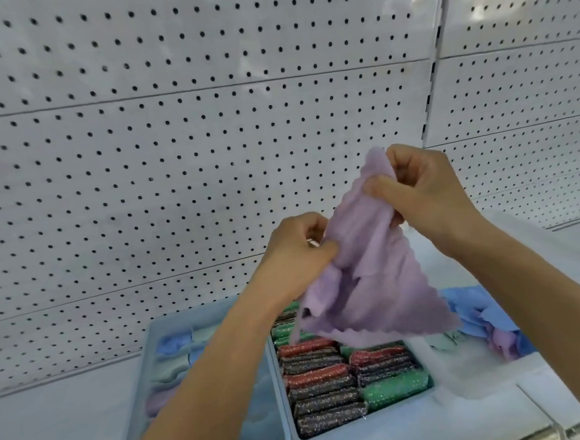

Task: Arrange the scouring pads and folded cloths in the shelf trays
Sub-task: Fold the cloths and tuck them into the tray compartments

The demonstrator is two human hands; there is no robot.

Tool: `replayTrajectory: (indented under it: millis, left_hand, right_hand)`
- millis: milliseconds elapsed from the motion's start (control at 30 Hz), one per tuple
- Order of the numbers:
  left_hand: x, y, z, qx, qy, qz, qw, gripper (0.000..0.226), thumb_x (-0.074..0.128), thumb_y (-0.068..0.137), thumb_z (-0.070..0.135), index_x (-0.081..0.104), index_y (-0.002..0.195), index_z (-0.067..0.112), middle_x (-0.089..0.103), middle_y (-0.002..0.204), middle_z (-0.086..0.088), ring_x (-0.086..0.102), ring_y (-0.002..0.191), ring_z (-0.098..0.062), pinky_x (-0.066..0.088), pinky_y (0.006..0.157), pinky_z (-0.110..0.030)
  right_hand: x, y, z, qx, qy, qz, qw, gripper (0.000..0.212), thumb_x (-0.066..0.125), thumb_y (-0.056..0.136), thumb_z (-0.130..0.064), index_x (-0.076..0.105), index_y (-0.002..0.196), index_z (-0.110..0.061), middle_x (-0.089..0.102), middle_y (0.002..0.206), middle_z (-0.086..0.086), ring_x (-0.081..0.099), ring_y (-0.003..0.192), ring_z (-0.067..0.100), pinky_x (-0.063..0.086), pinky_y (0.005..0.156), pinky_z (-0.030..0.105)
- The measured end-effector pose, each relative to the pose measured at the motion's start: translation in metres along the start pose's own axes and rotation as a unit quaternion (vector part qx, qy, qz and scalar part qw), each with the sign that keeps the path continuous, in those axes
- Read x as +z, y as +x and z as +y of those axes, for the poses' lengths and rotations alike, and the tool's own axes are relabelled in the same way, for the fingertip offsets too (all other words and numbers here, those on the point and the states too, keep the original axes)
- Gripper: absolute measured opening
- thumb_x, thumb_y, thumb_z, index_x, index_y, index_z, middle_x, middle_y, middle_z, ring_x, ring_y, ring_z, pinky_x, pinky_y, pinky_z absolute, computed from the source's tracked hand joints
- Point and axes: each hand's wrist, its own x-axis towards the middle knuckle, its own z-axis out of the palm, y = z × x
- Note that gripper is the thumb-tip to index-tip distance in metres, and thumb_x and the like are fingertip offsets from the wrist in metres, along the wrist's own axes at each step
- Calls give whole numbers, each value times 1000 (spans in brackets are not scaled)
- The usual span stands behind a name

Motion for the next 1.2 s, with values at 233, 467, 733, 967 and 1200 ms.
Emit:
replayTrajectory:
  millis: [233, 467, 733, 967, 1200]
  left_hand:
    - [-56, -22, -35, -74, -84, 78, 991, 24, 55, 92, 7, 71, 81, 22, 67, 74, 8, 57, 71, -10, 44, 71, -27]
    - [-92, -28, -29, -23, -76, 138, 987, 12, 60, 95, 20, 70, 99, 24, 71, 90, 10, 65, 82, -7, 52, 77, -23]
    - [-125, -46, -35, -84, 10, -22, 996, 71, 88, 53, 45, 63, 93, -9, 59, 74, -16, 54, 68, -21, 46, 64, -39]
    - [-116, -61, -76, -90, -373, 75, 921, 32, 74, 77, 31, 73, 103, 12, 72, 108, -8, 65, 101, -24, 52, 90, -42]
    - [-52, -81, -101, -223, -306, 86, 922, 33, 71, 79, 21, 69, 106, 1, 70, 108, -23, 68, 93, -31, 54, 84, -45]
  right_hand:
    - [-4, -1, 3, 74, -28, -122, 989, 28, 82, 71, -14, 66, 94, -16, 67, 75, 2, 60, 64, 11, 52, 62, 22]
    - [8, 0, 2, 42, -56, -110, 992, 9, 75, 80, -11, 67, 76, -9, 65, 64, -1, 50, 57, 7, 38, 56, 16]
    - [15, -2, 1, 54, -33, -108, 992, 15, 64, 90, -21, 59, 78, -14, 61, 69, 5, 49, 65, 15, 37, 66, 34]
    - [23, -10, 14, 136, 21, -37, 990, 22, 60, 93, -29, 59, 95, -7, 56, 76, 13, 50, 63, 22, 40, 58, 31]
    - [23, -17, 34, 181, -13, -36, 983, 23, 62, 91, -30, 61, 91, -7, 62, 75, 7, 57, 55, 12, 43, 49, 20]
